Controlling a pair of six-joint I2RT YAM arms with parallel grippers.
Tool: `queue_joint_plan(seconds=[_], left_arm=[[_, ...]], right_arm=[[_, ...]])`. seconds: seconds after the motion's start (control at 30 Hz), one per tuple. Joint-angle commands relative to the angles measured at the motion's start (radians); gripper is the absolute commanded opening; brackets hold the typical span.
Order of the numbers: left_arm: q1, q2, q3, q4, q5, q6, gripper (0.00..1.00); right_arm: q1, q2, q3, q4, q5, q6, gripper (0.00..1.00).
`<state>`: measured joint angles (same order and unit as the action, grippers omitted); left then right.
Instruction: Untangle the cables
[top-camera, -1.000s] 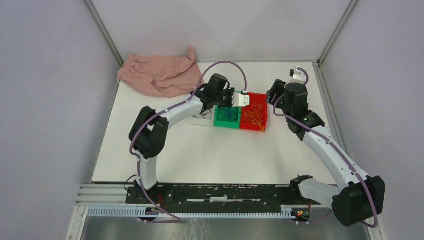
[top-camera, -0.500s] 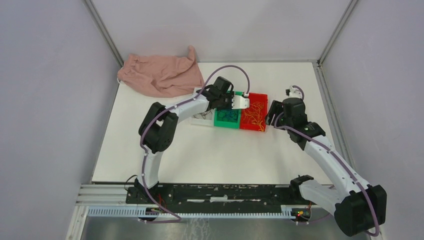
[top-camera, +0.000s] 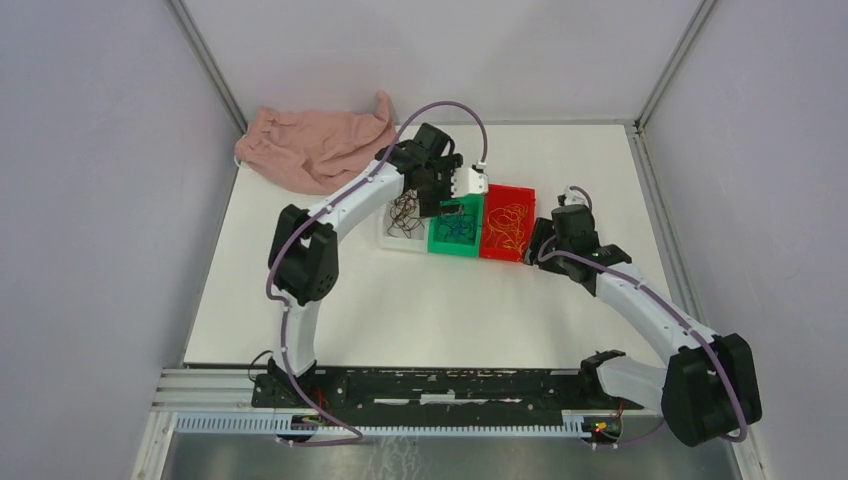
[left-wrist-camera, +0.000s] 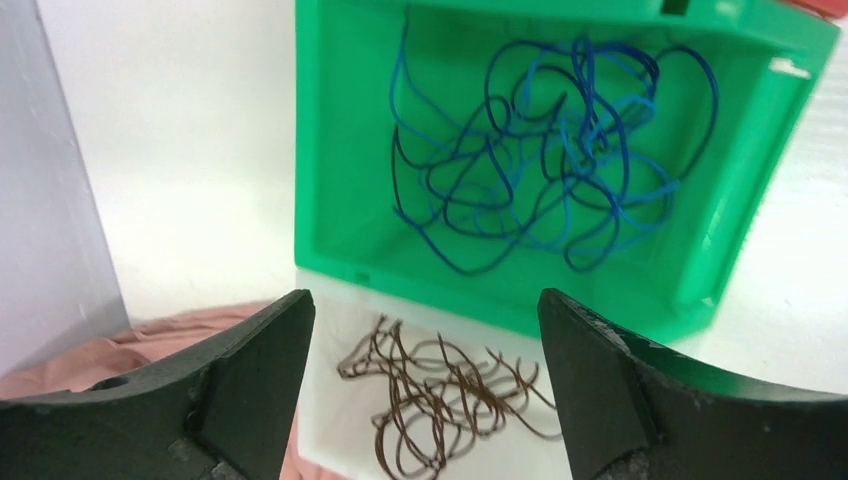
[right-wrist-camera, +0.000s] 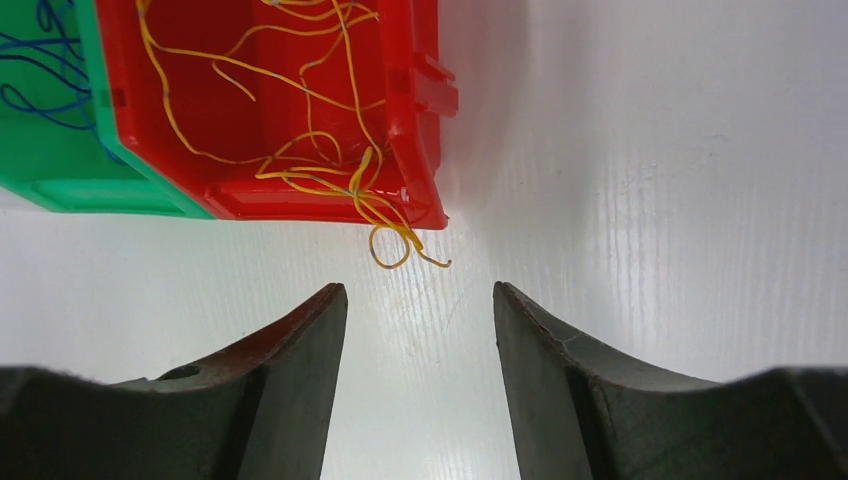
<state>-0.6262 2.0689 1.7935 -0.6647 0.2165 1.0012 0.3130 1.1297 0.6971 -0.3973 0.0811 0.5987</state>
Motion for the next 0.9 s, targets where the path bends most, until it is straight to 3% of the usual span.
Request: queue_joint_plan(seconds=[0.0, 0.07, 0.3, 0.63, 0.87], left_arm=[[0.023, -0.097, 0.131, -0.216, 0.104, -0.003, 0.92], [0.039, -0.112, 0.181, -0.284, 0.150, -0.036, 0.99], [0.135, -0.192, 0.306, -0.377, 0.314, -0.149, 1.00], [0.299, -0.347, 0.168, -0.350, 0.418, -0.191, 0.98], [0.354, -0.424, 0.061, -0.271, 0.457, -0.211, 0.97]], right_arm=[[-0.004, 0.035, -0.036, 0.099, -0.036, 0.038, 0.62], [-0.003, 0.051, -0.055, 0.141, -0.056, 0.045, 0.62], [-0.003, 0.139, -0.074, 0.263, -0.096, 0.081, 0.53], [-0.003, 0.140, -0.034, 0.297, -0.088, 0.089, 0.20], [-0.003, 0.164, 0.060, 0.245, -0.062, 0.063, 0.11]])
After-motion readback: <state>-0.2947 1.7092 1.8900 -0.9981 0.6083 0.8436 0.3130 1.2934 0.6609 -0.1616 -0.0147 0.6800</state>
